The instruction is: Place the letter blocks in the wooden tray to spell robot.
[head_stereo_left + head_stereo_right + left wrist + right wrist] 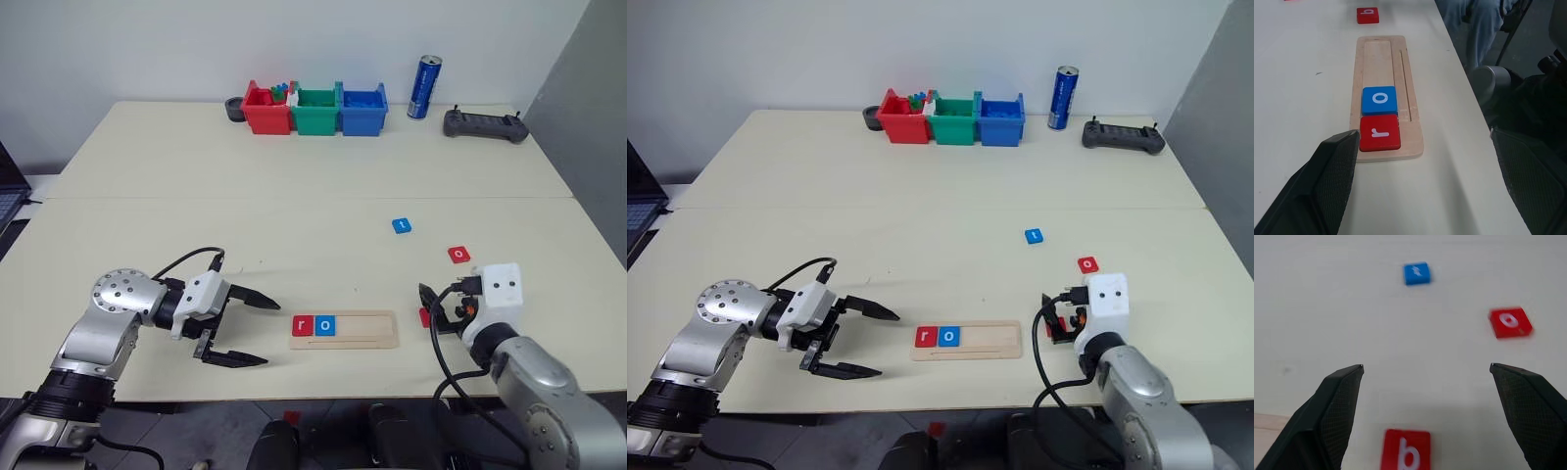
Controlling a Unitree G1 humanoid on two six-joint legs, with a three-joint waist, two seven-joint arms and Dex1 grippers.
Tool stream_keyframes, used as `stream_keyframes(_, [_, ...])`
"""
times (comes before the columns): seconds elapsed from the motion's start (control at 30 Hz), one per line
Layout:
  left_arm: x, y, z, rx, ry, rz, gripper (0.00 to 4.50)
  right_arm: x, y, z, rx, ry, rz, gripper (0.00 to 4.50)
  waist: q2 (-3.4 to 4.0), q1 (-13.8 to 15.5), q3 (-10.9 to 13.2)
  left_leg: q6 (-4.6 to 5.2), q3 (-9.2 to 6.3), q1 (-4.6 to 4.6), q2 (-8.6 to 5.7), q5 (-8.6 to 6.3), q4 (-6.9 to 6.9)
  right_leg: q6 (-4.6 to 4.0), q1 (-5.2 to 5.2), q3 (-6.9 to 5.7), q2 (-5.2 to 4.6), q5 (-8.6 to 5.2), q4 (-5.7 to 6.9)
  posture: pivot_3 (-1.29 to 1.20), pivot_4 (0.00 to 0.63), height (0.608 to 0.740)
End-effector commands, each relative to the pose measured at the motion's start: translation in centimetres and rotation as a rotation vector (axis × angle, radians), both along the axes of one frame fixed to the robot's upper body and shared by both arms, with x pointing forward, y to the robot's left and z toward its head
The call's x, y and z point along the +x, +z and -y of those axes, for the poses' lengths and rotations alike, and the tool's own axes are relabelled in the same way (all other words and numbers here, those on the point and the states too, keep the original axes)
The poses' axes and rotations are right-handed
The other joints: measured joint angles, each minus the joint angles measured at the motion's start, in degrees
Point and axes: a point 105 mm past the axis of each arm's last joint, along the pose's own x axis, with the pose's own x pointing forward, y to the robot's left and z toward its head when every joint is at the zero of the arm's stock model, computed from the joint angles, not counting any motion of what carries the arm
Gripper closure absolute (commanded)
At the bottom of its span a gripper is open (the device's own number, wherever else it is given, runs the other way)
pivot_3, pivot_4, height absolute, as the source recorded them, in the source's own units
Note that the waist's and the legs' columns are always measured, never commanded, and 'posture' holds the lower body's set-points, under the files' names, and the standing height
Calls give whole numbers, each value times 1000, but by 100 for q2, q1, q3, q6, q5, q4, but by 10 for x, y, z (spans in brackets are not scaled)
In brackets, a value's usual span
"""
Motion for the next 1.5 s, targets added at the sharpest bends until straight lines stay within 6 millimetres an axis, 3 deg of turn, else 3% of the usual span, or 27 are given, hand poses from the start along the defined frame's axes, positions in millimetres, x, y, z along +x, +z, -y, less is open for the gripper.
stream_keyframes(0.03, [1,4,2,-14,8,37,0,-9,-1,0,-236,298,-8,26,4,6,3,0,1,-1,-1,0,1,0,1,0,-1,0,-2,0,150,740])
stream_keyframes(0.2, [-1,6,7,-36,-3,56,0,-14,7,4,-301,641,-34,26,-3,4,5,2,0,1,-1,-1,1,3,4,0,2,-1,-2,0,150,740])
stream_keyframes(0.33, [-3,10,11,-40,-11,69,0,-15,-2,8,-325,770,-102,26,-5,1,6,3,2,1,0,-1,3,2,5,2,1,0,0,0,150,740])
stream_keyframes(0.47, [-6,11,14,-26,-20,55,0,-5,-16,16,-390,820,-133,26,-6,11,7,3,2,0,-1,-1,6,2,6,1,0,0,-1,0,150,740])
stream_keyframes(0.83, [-5,20,22,-16,-26,62,0,10,-32,23,-396,866,-192,26,-5,12,7,2,0,1,-2,-1,6,-24,5,-1,1,16,1,0,150,740])
stream_keyframes(0.93, [-5,21,24,-18,-26,62,0,9,-37,20,-371,875,-218,579,-5,12,7,2,0,2,-1,-1,6,-25,5,0,1,16,1,0,150,740])
stream_keyframes(1.17, [-4,22,25,-9,-28,67,0,14,-37,15,-354,876,-212,3024,-5,11,7,2,1,2,-2,-1,7,-26,5,0,1,17,3,0,150,740])
stream_keyframes(1.33, [-3,21,19,4,-4,72,0,12,-16,11,-375,895,-164,3035,-4,12,8,2,0,2,-2,-1,7,-26,5,0,1,17,3,0,150,740])
stream_keyframes(1.5, [-3,16,10,37,17,78,0,2,3,-15,-390,948,-122,3035,-2,2,9,2,-1,4,-1,-1,5,-26,5,0,1,16,4,0,150,740])
